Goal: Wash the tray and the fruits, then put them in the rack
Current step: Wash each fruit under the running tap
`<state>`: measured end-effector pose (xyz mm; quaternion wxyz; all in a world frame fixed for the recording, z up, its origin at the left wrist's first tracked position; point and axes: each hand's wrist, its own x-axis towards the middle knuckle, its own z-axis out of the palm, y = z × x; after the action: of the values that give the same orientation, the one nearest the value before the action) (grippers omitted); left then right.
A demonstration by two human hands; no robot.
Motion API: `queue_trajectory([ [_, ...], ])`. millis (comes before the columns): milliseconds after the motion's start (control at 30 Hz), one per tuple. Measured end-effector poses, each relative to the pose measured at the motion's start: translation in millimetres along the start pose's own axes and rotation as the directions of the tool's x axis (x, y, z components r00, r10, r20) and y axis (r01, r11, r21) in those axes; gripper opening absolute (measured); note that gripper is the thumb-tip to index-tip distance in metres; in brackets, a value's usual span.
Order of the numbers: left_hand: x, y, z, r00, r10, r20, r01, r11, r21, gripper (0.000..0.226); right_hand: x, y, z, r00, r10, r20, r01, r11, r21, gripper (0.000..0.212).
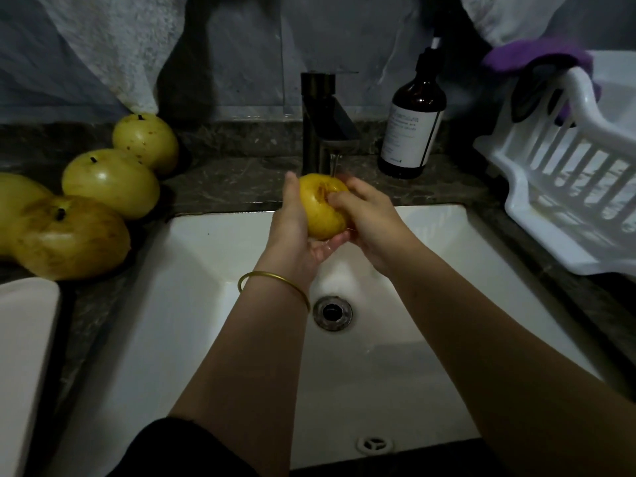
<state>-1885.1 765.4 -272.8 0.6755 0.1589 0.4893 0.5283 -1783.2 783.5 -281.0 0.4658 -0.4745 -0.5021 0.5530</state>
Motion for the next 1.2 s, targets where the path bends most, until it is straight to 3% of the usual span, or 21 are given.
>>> queue_trajectory([
  [167, 4, -1, 2, 0.999, 0.037, -0.023, -0.035, 0.997, 0.068, 0.069, 1, 1, 0, 0.999, 0.031, -0.044, -0.030, 0.999, 0.018, 0.043],
  [333, 3, 1, 2, 0.999, 0.036, -0.024, -0.034, 0.997, 0.070, 0.070, 4, -6, 1, 0.990, 0.131, -0.047, -0.119, 0.975, 0.190, 0.054],
  [500, -2, 0, 2, 0.998, -0.051, 0.049, 0.052, 0.998, -0.025, 0.075, -3, -5, -4, 0.981, 0.186, -0.055, -0.149, 0.904, 0.401, 0.030],
  [600, -4, -2, 2, 0.984, -0.146, 0.098, 0.156, 0.982, -0.106, 0.072, -2, -4, -2, 0.975, 0.220, -0.011, -0.206, 0.929, 0.307, 0.050],
  [733, -6, -1, 3, 0.980, -0.170, 0.104, 0.181, 0.978, -0.102, 0.068, -2, -9, 2, 0.986, 0.147, -0.074, -0.140, 0.986, 0.093, 0.050],
  [867, -1, -6, 10, 0.998, -0.047, 0.032, 0.044, 0.997, 0.069, 0.069, -1, -6, 3, 0.973, 0.053, -0.223, -0.068, 0.996, -0.057, 0.041],
  [1000, -6, -12, 16, 0.981, 0.191, 0.022, -0.188, 0.928, 0.321, 0.061, 0, 3, 3, 0.958, -0.060, -0.281, -0.015, 0.966, -0.257, 0.048],
  [1067, -5, -12, 15, 0.972, 0.224, 0.071, -0.235, 0.911, 0.338, 0.052, -1, 4, 4, 0.953, -0.113, -0.282, 0.031, 0.959, -0.280, 0.047],
  [1200, -7, -8, 13, 0.972, 0.232, 0.027, -0.228, 0.922, 0.313, 0.043, -5, 3, 8, 0.938, -0.215, -0.272, 0.098, 0.917, -0.388, 0.052],
])
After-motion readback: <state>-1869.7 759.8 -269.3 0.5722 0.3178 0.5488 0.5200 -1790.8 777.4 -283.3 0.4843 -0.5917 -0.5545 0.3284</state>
